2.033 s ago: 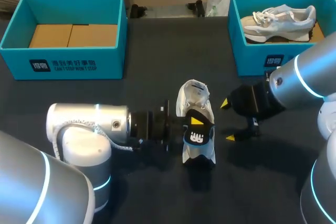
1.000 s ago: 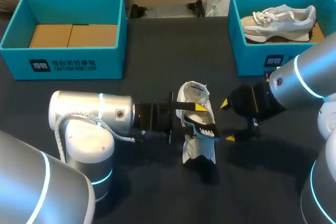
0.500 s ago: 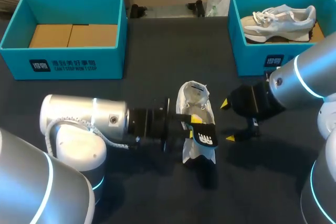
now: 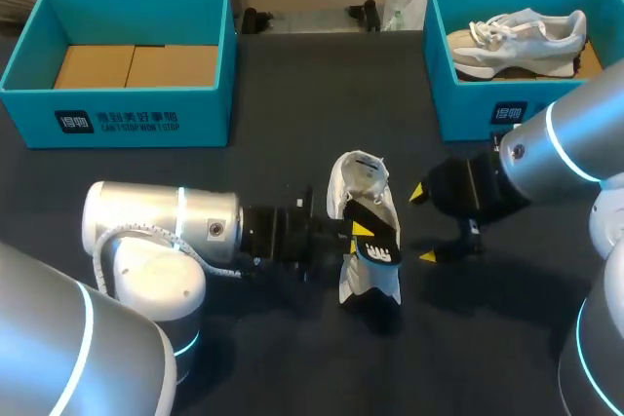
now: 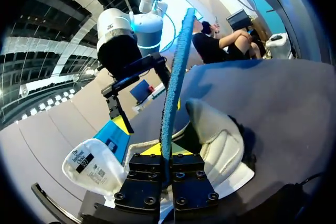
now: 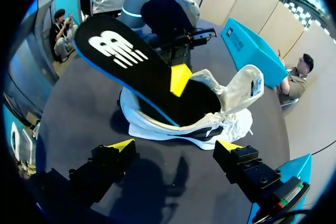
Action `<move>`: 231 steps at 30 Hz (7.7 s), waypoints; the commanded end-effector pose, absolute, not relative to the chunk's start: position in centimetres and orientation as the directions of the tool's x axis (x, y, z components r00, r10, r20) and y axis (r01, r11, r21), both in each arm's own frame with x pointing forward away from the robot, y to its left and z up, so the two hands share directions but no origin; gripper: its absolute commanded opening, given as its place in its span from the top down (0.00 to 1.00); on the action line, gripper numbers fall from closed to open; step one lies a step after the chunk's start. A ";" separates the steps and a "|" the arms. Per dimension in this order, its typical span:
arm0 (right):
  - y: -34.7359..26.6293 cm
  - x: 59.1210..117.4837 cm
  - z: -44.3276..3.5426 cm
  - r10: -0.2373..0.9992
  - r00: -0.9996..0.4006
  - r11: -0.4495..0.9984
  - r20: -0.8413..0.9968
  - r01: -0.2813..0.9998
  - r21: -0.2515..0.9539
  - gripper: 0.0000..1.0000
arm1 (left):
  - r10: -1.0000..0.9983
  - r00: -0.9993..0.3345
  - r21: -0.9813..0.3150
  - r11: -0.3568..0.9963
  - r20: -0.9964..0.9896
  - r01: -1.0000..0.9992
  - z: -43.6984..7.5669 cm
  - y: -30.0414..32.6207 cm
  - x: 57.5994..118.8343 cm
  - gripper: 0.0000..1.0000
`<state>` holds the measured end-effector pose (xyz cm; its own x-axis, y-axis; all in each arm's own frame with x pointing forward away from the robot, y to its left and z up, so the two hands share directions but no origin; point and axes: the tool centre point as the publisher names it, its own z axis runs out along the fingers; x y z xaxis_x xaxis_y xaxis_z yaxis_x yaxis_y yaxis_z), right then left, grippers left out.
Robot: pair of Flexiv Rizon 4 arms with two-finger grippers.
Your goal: Take the shoe out of the shoebox, open the shoe tongue, remove and reinsert the insole, then place the shoe into the shoebox
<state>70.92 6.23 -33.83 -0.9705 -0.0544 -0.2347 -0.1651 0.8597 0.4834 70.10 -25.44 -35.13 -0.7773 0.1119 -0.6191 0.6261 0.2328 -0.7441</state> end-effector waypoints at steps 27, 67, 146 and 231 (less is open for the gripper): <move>6.2 70.9 -33.9 -0.055 -0.970 0.859 -0.236 -0.166 0.484 0.00 | 0.074 -0.793 -0.774 0.182 -0.605 0.607 -32.3 -25.4 68.6 0.70; 6.2 70.9 -33.9 -0.055 -0.970 0.859 -0.236 -0.166 0.484 0.00 | 0.077 -0.783 -0.761 0.194 -0.618 0.620 -33.4 -25.8 69.5 0.57; 6.2 70.9 -33.9 -0.055 -0.970 0.859 -0.236 -0.166 0.484 0.00 | 0.204 -0.734 -0.685 0.266 -0.648 0.678 -37.1 -26.1 70.4 1.00; -6.2 75.1 -20.7 -0.090 -0.990 0.912 -0.109 -0.126 0.391 0.00 | 0.888 -0.424 -0.573 0.256 -0.179 0.778 -26.9 -21.4 70.7 0.00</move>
<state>75.07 -4.97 -23.13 -0.9882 -0.0786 -0.1311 -0.1249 0.9097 0.3960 70.84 -20.70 -27.36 -0.4405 0.8689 -0.2260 0.7712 0.2373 -0.5907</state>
